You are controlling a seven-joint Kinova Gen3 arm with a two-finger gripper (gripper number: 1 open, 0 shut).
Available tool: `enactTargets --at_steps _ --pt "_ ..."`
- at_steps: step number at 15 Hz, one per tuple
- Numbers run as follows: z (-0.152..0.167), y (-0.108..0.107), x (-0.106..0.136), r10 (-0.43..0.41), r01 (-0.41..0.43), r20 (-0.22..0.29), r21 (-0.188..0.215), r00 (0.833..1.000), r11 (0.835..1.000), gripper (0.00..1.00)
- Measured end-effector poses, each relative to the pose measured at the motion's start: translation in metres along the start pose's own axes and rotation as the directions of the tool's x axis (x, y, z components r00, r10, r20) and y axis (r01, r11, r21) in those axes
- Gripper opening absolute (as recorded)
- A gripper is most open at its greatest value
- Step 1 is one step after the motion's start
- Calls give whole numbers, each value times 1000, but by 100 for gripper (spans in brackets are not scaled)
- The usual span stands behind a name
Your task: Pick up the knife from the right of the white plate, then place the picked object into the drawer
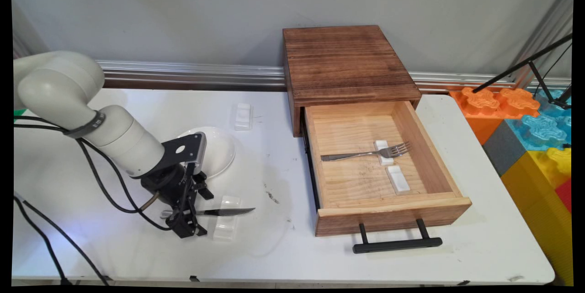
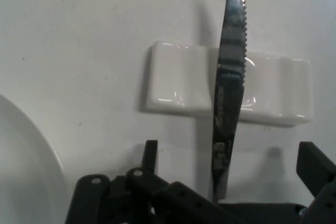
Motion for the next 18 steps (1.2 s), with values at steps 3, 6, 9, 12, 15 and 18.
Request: enactTargets --at_steps 3,6,9,12,15,18 --pt "2 -1 -1 2 -2 0 5 1000 1000 100" --pt "1 -1 -3 7 -7 3 8 1000 1000 0" --pt "-1 -2 -4 8 -8 4 12 1000 1000 0" --pt "-5 -2 -5 8 -8 5 14 1000 1000 0" --pt "-10 -2 -5 9 -9 7 14 1000 1000 0" --pt "-18 -2 -4 10 -10 6 12 1000 1000 0"
